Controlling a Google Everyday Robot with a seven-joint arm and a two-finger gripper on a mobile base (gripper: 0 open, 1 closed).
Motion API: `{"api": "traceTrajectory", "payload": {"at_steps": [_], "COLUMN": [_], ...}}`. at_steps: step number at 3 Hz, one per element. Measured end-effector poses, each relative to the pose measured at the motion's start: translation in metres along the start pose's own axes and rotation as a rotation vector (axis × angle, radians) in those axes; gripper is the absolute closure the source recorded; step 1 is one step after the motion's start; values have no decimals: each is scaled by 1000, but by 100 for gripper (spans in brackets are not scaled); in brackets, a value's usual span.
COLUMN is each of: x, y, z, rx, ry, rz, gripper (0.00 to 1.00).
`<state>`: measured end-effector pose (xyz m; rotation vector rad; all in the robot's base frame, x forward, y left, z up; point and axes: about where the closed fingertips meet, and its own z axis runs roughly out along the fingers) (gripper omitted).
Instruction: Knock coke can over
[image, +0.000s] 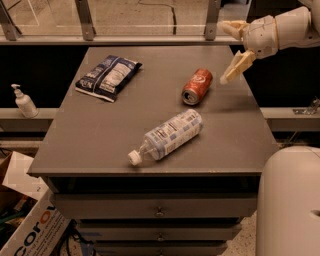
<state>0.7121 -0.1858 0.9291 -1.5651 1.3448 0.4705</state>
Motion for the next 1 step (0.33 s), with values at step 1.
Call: {"api": "traceTrajectory", "payload": {"at_steps": [1], "x": [0], "y": [0], "z": [0], "rx": [0], "ry": [0], "rz": [0], "gripper": [0]}}
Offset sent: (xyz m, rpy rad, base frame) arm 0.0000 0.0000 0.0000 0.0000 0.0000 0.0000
